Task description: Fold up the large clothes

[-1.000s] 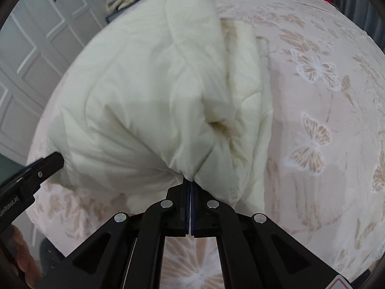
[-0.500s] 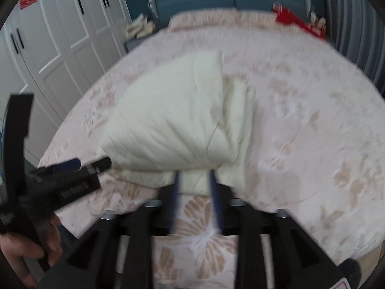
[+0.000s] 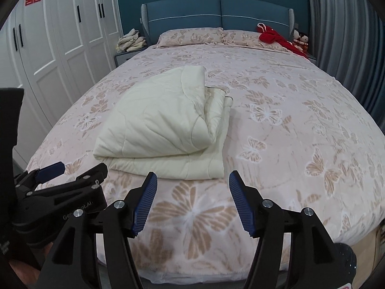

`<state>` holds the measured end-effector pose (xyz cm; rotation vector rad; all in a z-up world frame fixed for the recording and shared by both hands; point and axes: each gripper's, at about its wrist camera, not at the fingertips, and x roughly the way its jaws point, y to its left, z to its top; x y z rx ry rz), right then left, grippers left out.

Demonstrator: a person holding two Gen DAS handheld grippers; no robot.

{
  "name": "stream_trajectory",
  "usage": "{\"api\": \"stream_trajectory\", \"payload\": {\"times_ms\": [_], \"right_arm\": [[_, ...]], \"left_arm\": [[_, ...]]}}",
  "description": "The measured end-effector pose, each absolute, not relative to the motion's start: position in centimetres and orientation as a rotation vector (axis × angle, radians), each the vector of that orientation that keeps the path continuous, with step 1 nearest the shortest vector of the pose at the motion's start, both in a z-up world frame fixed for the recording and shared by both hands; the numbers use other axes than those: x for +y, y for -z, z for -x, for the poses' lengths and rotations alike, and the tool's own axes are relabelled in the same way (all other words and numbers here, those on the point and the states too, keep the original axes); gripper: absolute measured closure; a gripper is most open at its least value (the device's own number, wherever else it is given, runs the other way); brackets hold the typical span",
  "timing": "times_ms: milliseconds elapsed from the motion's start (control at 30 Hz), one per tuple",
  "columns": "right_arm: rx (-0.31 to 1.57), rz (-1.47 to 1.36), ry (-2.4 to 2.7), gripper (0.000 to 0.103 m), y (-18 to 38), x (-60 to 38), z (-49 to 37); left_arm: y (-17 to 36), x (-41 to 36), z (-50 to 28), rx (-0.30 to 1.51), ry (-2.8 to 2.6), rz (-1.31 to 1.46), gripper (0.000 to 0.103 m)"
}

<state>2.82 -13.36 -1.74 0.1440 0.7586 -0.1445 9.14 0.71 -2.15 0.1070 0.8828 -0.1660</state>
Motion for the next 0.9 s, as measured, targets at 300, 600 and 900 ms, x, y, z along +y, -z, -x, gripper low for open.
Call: {"api": "stream_trajectory", "payload": {"times_ms": [300, 600, 900], "right_arm": [[0.746, -0.140, 0.148, 0.042, 2.1, -12.8, -1.4], [0.750, -0.142, 0.149, 0.042, 2.9, -12.5, -0.2], [0.753, -0.137, 0.161, 0.042, 3.6, -12.1, 0.3]], "left_arm": [[2.5, 0.8, -6.4, 0.828, 0.145, -0.119, 0.021], [2.9, 1.0, -4.8, 0.800, 0.111, -0.136, 0.021], [3.8, 1.3, -4.0, 0.777, 0.086, -0.145, 0.022]]}}
